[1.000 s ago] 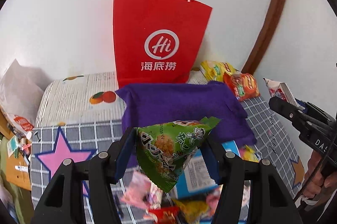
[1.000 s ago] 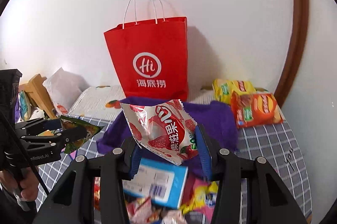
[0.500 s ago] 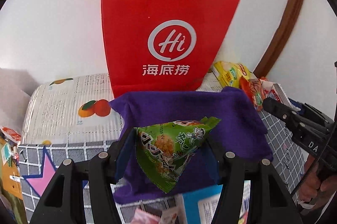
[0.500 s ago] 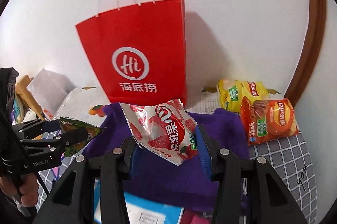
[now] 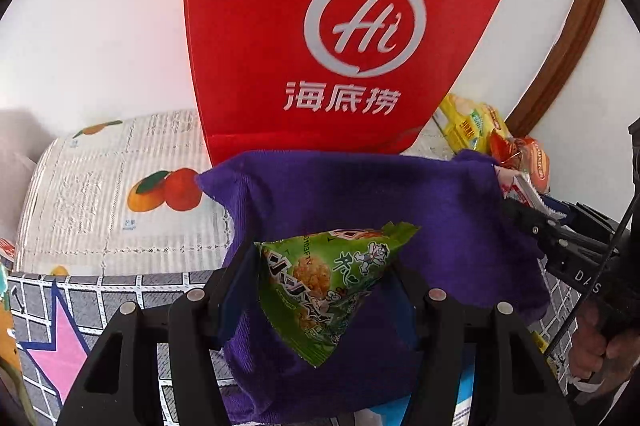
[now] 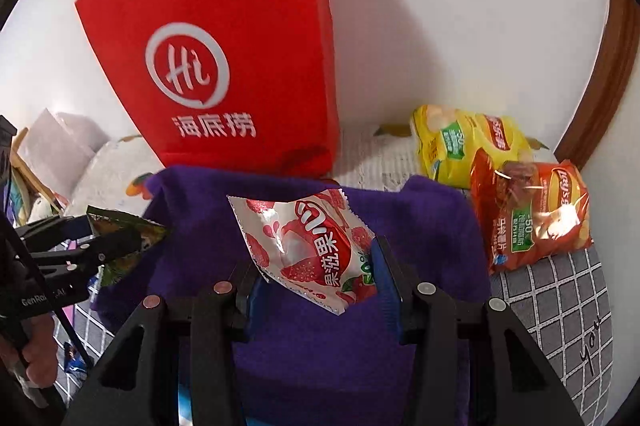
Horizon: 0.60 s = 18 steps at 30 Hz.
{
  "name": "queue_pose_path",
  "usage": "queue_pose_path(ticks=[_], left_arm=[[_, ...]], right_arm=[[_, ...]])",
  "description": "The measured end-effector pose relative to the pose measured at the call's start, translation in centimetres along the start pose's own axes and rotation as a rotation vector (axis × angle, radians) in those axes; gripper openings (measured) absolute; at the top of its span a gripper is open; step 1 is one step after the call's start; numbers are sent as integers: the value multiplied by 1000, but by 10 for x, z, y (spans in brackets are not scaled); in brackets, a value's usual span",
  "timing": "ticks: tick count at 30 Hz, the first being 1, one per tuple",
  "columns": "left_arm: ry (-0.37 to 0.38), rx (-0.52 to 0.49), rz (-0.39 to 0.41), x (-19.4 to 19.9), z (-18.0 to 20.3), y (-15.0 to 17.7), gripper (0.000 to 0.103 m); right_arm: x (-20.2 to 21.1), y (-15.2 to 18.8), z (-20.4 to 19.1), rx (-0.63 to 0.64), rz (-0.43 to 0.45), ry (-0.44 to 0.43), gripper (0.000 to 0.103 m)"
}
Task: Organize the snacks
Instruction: 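Carry both held bags up and over the purple cloth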
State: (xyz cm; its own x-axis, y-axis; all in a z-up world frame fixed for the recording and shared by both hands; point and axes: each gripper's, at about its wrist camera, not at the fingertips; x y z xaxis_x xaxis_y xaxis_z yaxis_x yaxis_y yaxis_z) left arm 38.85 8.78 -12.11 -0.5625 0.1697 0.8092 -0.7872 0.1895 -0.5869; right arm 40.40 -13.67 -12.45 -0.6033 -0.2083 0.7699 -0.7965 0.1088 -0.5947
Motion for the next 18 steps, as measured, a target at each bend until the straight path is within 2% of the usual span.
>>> queue_pose_path(ticks=[11,18], left_arm=[[48,5,-24,-14,3,2,59],[31,-22,-59,-25,9,3,59]], right_arm=[[-24,3,12,4,-92,18,47],[-36,6,16,17,-139,44,47]])
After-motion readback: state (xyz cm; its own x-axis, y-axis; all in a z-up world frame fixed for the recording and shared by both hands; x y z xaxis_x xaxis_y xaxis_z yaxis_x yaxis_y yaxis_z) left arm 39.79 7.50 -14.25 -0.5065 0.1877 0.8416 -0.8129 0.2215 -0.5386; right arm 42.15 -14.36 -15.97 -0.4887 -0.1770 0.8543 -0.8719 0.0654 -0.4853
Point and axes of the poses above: each gripper's, at about its wrist camera, not at the fingertips, and x roughly against the way its jaws point, z to its right, y to its underside, and after that the axes turned 15 degrees about -x, right-handed
